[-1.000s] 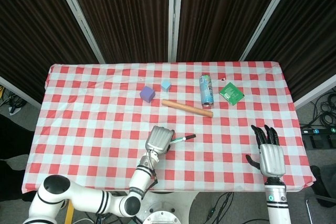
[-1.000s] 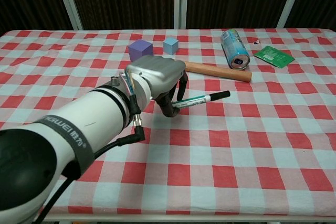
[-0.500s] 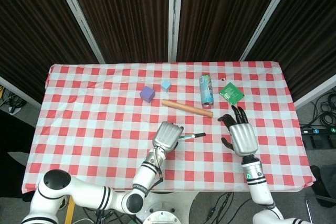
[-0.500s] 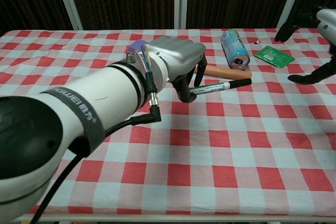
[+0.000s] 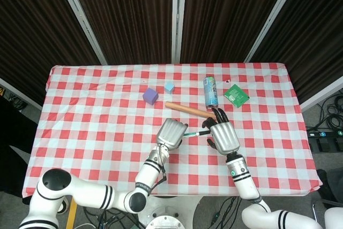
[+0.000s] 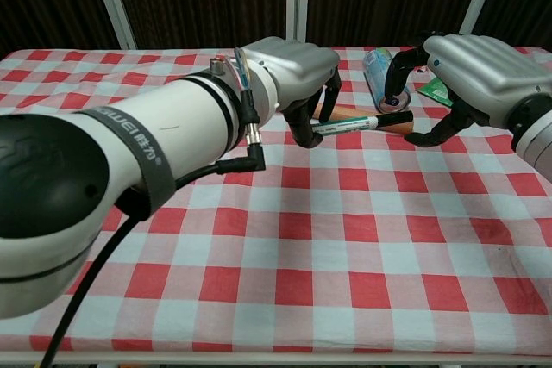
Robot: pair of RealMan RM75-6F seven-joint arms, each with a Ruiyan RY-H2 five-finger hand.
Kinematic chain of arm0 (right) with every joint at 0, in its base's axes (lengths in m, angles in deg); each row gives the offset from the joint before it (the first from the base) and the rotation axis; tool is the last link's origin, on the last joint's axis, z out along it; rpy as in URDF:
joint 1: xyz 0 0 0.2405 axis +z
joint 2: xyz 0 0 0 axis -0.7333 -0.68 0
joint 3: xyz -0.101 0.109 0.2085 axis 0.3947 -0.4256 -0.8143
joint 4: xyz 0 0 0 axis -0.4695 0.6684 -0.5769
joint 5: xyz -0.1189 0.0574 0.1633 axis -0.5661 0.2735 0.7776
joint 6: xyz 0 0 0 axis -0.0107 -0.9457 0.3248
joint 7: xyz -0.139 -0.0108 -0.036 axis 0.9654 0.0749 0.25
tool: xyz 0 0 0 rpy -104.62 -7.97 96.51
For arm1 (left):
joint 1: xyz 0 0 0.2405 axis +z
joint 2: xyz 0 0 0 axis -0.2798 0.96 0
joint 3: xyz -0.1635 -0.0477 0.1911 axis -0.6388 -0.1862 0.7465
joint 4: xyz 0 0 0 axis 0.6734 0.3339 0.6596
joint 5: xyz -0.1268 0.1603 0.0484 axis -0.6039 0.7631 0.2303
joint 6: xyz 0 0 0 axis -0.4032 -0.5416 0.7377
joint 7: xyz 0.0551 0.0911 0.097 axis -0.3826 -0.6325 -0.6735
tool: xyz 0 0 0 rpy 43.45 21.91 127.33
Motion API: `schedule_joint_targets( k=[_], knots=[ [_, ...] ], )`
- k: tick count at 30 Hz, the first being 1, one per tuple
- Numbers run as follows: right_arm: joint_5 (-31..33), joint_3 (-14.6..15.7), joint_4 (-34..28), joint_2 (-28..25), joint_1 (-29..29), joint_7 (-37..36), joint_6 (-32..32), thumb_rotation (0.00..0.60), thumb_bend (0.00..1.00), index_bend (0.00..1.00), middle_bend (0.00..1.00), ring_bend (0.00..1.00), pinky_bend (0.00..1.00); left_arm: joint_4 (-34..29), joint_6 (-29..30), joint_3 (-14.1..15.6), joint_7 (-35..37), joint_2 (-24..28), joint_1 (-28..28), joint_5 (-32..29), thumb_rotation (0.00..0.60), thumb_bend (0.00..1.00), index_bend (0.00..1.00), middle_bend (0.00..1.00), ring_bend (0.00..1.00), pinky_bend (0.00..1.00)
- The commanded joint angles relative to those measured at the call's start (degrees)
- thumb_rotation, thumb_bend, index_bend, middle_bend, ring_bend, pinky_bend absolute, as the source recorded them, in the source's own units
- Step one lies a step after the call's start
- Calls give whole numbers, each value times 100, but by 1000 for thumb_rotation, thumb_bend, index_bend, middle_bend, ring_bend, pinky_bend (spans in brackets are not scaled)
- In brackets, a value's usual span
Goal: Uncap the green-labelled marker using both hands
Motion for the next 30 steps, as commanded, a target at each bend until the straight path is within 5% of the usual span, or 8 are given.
schedule_joint_targets(
  k=[1,30],
  knots=[
    [-12,32,51,41,26,-22,-36,600,83,467,404,99,122,-14,15,17,32,22,-12,-17,600,399,556,603,527,567],
    [36,142,395,313,278,-222,-172,600,120,552,474,163,179,-228,242,208,189,87,-129,13,600,399,557,603,527,567]
  ],
)
